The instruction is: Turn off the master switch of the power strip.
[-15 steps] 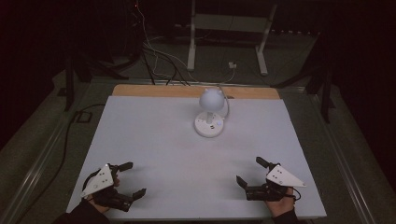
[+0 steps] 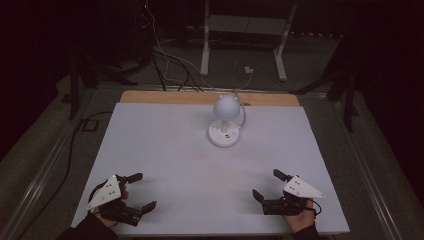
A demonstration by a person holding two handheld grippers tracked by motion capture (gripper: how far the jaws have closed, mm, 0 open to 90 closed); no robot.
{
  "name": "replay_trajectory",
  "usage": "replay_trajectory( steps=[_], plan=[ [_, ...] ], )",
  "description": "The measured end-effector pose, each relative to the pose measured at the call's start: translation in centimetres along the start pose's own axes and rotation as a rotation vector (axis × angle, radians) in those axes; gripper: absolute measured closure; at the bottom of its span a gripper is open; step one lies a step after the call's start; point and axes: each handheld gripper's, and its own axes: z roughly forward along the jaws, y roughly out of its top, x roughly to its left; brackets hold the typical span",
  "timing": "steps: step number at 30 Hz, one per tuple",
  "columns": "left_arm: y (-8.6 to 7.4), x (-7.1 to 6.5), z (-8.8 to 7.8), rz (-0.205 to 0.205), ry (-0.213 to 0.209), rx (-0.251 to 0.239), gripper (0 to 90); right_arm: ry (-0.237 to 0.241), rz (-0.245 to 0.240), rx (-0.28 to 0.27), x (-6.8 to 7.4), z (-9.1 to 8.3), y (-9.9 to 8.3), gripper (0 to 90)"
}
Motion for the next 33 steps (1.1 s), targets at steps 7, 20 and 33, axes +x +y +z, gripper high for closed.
replay_trajectory(
  steps=[7, 20, 33],
  plan=[
    [-0.1, 0.0, 0.2, -0.006, -0.005, 0.013, 0.3, -0.025, -0.023, 0.019, 0.4, -0.2, 0.3, 0.0],
    [-0.1, 0.1, 0.2, -0.018, -0.002, 0.026, 0.3, -0.029, -0.007, 0.033, 0.7, -0.2, 1.3, 0.0],
    [-0.1, 0.1, 0.2, -0.024, 0.0, 0.026, 0.3, -0.062, -0.002, 0.036, 0.6, -0.2, 2.6, 0.0]
  ],
)
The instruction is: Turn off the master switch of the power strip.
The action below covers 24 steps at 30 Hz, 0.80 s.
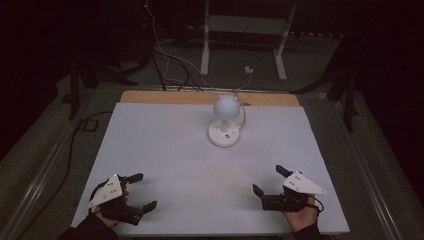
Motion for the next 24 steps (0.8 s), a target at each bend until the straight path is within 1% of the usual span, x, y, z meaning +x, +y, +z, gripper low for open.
replay_trajectory(
  steps=[1, 6, 10, 16, 24],
  plan=[
    [0.0, 0.0, 0.0, -0.001, 0.0, 0.0, 0.3, -0.007, -0.004, -0.002, 0.0, 0.1, 0.3, 0.0],
    [0.0, 0.0, 0.0, -0.006, -0.001, 0.001, 0.3, -0.005, 0.004, -0.009, -0.2, 0.2, 1.0, 0.0],
    [0.0, 0.1, 0.0, -0.012, -0.006, 0.007, 0.3, -0.003, 0.01, -0.012, -0.5, 0.4, 1.9, 0.0],
    [0.1, 0.0, 0.0, -0.009, -0.003, 0.003, 0.3, -0.001, 0.019, -0.018, -0.8, 0.6, 2.8, 0.0],
    [0.1, 0.0, 0.0, -0.009, -0.005, 0.0, 0.3, 0.0, 0.009, -0.026, -1.0, 1.1, 4.3, 0.0]
  ],
)
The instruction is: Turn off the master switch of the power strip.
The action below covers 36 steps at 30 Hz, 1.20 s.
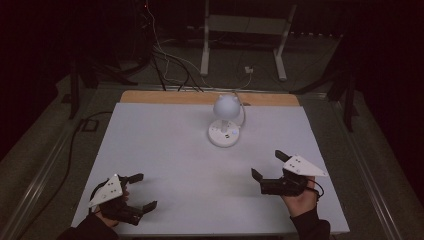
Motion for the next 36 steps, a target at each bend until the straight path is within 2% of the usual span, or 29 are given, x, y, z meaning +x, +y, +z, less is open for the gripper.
replay_trajectory(
  steps=[21, 36],
  plan=[
    [0.0, 0.0, 0.0, -0.003, -0.002, -0.005, 0.3, 0.023, -0.027, -0.016, -0.2, 2.3, 3.3, 0.0],
    [0.0, -0.1, 0.0, 0.004, -0.004, -0.005, 0.3, 0.031, -0.016, 0.001, -0.9, 4.0, 4.3, 0.1]
  ],
)
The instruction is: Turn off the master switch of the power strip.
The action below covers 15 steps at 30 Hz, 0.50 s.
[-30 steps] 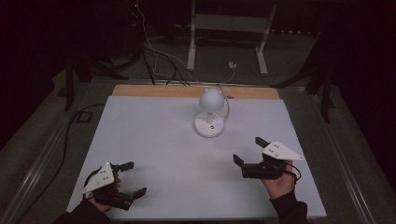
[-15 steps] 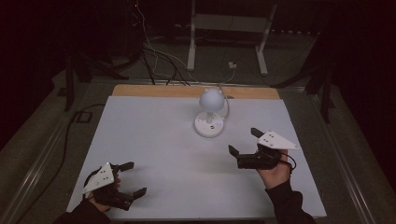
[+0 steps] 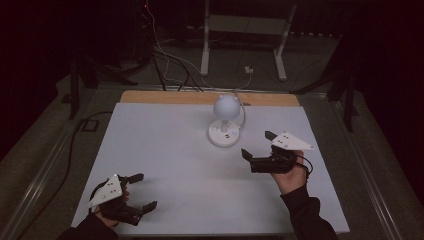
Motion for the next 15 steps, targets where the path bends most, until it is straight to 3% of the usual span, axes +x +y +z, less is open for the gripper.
replay_trajectory(
  steps=[15],
  plan=[
    [0.0, 0.0, 0.0, 0.002, -0.002, 0.003, 0.3, 0.021, 0.032, 0.031, -0.8, 2.2, 0.3, 0.1]
  ],
)
